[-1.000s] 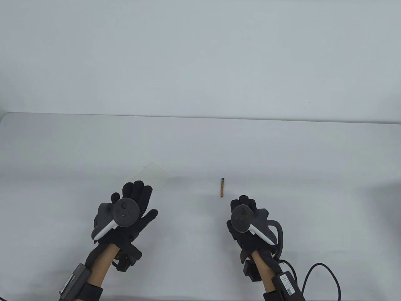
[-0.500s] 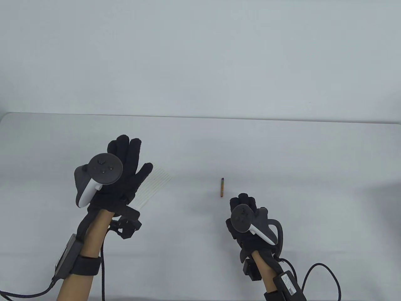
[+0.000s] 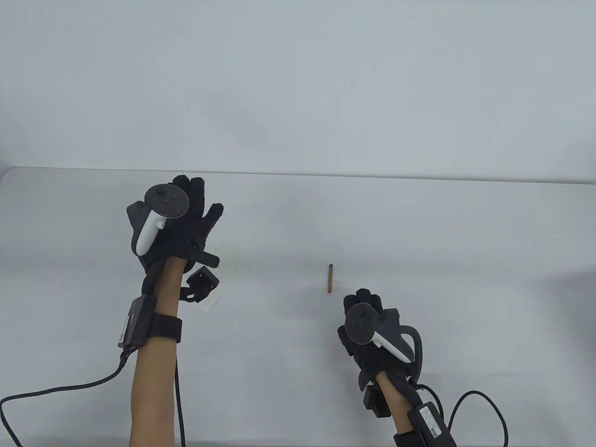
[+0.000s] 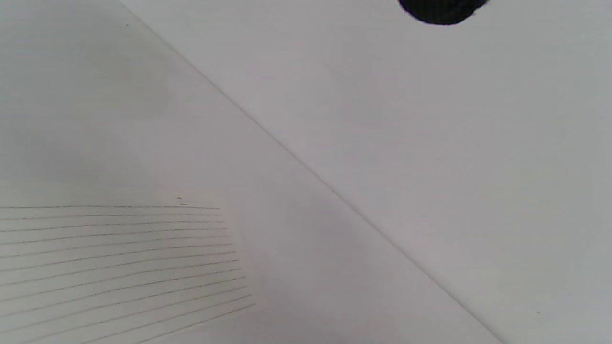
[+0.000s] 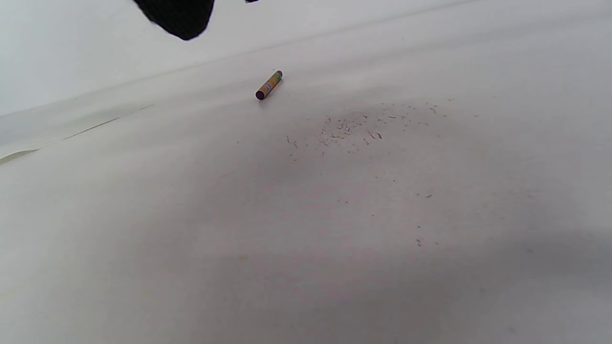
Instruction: Apply wax crayon on paper
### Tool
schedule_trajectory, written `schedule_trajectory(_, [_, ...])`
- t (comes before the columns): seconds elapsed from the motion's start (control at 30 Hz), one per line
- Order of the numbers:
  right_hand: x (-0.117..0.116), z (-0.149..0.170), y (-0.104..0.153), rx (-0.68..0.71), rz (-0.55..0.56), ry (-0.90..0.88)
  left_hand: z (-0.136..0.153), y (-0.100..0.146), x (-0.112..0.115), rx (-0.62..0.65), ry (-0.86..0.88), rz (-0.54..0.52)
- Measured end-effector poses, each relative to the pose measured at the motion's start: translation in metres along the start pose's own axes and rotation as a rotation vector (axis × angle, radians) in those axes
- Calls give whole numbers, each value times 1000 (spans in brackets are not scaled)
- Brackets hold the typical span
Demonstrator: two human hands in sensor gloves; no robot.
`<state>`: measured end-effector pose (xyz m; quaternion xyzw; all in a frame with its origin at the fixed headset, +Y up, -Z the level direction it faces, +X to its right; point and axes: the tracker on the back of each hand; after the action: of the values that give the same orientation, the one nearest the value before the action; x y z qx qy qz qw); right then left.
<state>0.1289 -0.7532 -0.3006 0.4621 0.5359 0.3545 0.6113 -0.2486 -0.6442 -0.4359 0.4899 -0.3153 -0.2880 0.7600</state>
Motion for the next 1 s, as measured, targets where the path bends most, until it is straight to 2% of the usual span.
schedule_trajectory(0.2, [0, 1, -3, -6, -18, -11, 23, -37, 45, -119, -72, 68])
schedule_trajectory(0.4, [0, 3, -5, -16, -26, -9, 35, -60, 82, -226, -206, 145])
schedule_trajectory(0.63, [4, 4, -5, -8, -24, -28, 48, -75, 93, -347, -303, 139])
schedule_trajectory(0.73, [2, 3, -6, 0, -29, -22, 57, -82, 97, -410, -331, 169])
schedule_trajectory(0.87, [1, 3, -6, -9, -41, -8, 61, -82, 99, -373, -269, 148])
schedule_trajectory(1.0, [1, 3, -6, -13, -42, -12, 59, -79, 100, -347, -305, 121])
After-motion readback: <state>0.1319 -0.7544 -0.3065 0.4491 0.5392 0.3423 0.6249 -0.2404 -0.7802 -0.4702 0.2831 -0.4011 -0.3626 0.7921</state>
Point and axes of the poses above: the tracker on the back of each hand, its own z axis roughly to the little-finger side, its own y axis roughly from the fingertips to the wrist, x = y × z, and after that the axes turned 4 degrees about -x, right-handed
